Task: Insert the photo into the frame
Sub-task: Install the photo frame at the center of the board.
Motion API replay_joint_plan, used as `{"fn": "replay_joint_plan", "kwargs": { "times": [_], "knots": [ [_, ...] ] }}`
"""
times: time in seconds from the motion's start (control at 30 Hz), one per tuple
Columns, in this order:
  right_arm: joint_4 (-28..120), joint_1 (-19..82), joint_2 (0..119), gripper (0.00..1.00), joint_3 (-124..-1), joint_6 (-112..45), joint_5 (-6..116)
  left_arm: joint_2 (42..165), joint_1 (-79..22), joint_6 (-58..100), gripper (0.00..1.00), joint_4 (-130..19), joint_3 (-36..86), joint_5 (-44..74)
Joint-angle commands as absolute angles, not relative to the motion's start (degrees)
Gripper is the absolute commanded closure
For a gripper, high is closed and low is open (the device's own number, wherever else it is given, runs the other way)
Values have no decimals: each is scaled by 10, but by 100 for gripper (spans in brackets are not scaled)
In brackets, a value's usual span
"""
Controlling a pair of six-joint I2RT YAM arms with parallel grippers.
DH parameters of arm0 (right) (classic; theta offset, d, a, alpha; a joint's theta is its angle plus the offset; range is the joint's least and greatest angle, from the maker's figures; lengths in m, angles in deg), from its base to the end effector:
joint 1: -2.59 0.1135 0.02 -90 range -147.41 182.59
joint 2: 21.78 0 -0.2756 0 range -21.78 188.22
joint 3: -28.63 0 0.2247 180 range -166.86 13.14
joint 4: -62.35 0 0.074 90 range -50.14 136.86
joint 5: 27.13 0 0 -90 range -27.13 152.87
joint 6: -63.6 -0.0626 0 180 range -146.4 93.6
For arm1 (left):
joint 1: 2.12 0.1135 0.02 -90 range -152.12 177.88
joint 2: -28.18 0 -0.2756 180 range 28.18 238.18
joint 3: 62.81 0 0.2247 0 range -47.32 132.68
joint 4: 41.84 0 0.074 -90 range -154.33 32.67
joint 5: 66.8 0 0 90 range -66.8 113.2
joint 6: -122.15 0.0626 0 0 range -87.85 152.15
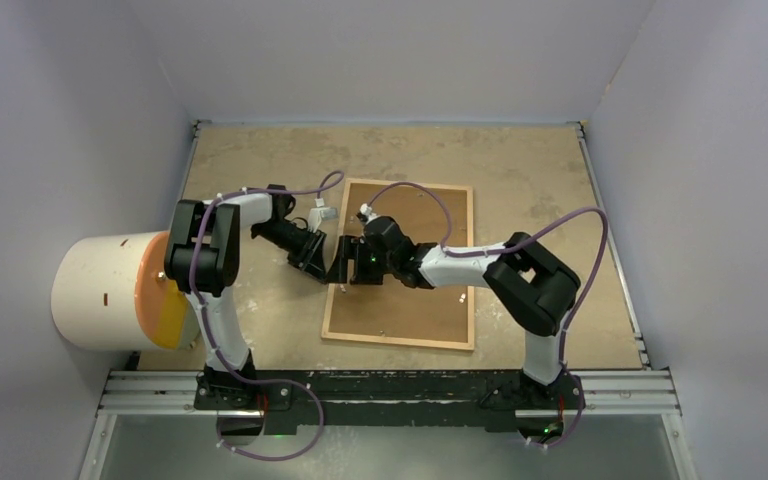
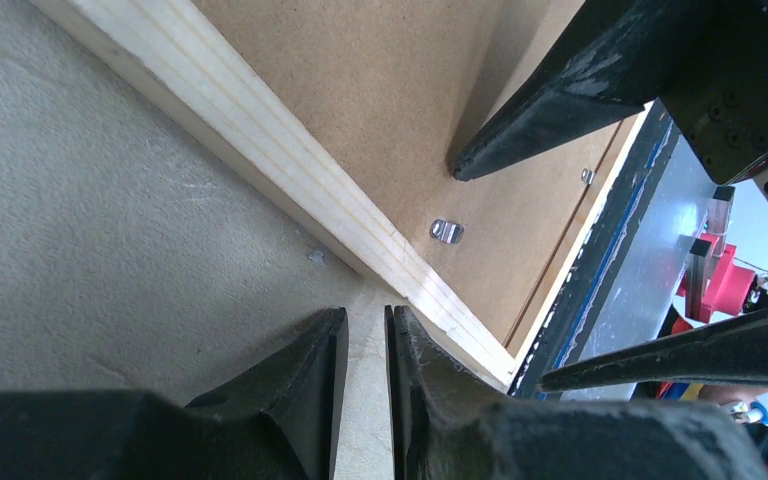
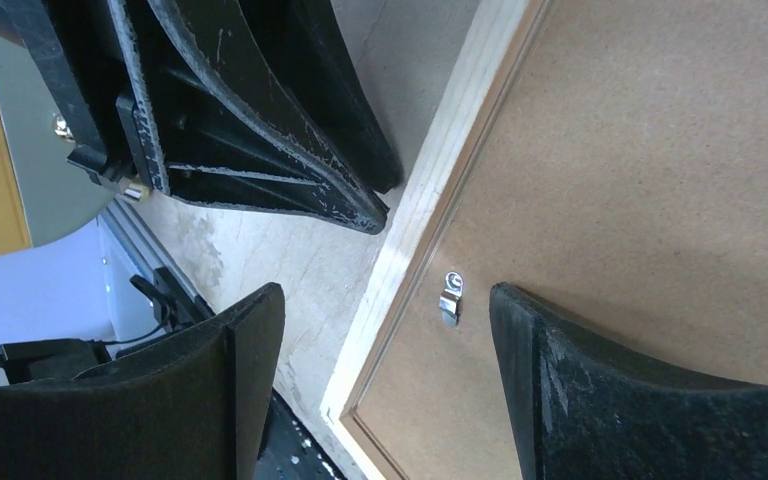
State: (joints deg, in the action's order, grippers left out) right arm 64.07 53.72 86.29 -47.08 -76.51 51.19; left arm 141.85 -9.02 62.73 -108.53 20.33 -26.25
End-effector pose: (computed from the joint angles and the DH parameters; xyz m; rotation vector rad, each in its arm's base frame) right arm 0.2485 0.3285 0.1863 -0.1586 2.3590 1.1929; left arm 0.3018 -0.0844 0.1380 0.8212 2.6732 -1.2960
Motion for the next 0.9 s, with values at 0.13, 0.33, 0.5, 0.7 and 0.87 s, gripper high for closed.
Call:
{"fn": "replay_joint_plan", "kwargs": {
  "times": [0.13, 0.33, 0.5, 0.7, 0.87],
  "knots": [
    [634, 545, 874, 24, -490, -767, 491, 1414, -93, 635, 76, -1057, 195, -246],
    [636, 558, 876, 24, -487, -772, 489, 1413, -93, 637, 76, -1055, 194, -243],
    [640, 567, 881, 25, -485, -780, 485, 1414, -93, 637, 76, -1055, 194, -241],
    [640, 569, 886, 25, -491, -780, 487, 1411, -93, 639, 76, -1056, 194, -238],
    [648, 569, 898, 25, -493, -794, 481, 1408, -93, 640, 76, -1054, 191, -237]
  ]
}}
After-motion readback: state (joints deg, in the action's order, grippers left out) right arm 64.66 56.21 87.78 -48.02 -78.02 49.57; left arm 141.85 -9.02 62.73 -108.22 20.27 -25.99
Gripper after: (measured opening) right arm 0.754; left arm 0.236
